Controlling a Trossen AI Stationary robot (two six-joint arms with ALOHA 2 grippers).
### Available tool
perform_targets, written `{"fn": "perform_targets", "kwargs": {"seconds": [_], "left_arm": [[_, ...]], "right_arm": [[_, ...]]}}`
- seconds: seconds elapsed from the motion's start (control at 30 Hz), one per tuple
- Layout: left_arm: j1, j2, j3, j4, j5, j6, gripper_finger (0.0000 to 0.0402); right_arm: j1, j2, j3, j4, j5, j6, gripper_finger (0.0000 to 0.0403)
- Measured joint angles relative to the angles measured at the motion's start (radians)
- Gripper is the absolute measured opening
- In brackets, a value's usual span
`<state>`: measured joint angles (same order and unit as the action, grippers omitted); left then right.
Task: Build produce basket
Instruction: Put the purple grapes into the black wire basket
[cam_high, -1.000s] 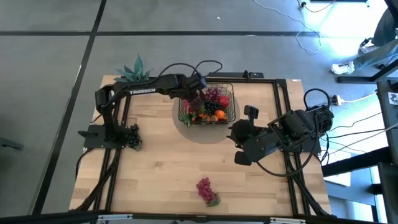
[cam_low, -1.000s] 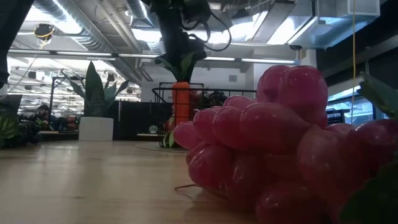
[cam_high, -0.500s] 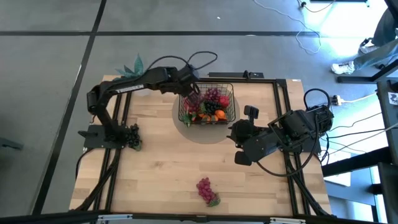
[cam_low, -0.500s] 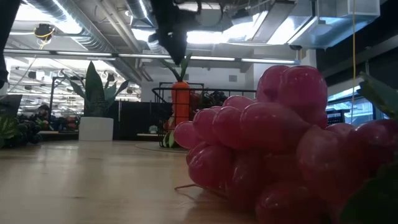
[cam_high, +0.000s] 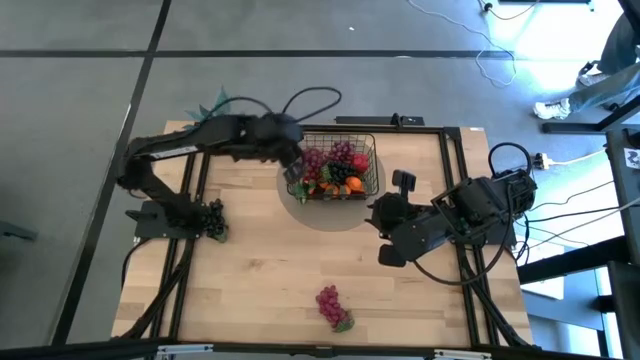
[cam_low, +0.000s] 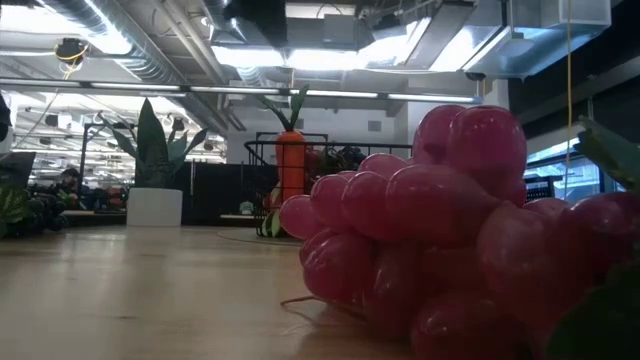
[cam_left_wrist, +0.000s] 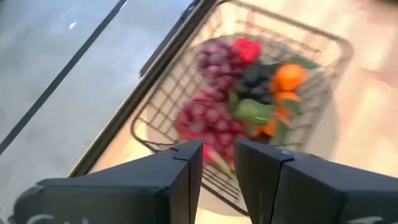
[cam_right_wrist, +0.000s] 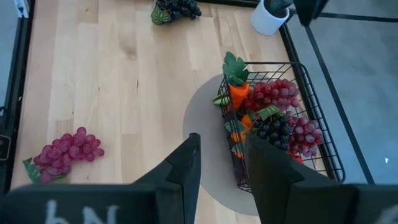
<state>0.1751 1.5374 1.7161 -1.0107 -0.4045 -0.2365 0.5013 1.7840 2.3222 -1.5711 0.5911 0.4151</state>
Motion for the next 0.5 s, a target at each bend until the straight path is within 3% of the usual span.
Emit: {"fn": "perform_targets", "kwargs": {"seconds": [0.23,0.33,0.5], "left_arm": [[-0.163,-0.081,0.0,-0.044,0.0,-0.097,0.008],[-0.233,-0.089,0.001,-0.095,-0.001,-0.213,0.0078],[-0.361,-0.102,0.001,-0.288,-0.001,-0.461,0.0079]], "right_arm": [[0.001,0.0,0.0,0.0,-0.018,-0.001,0.0113],[0.001,0.0,0.0,0.0,-0.036,0.007,0.0113],[0.004,0.0,0.0,0.001,-0.153,0.027,0.0113]]}}
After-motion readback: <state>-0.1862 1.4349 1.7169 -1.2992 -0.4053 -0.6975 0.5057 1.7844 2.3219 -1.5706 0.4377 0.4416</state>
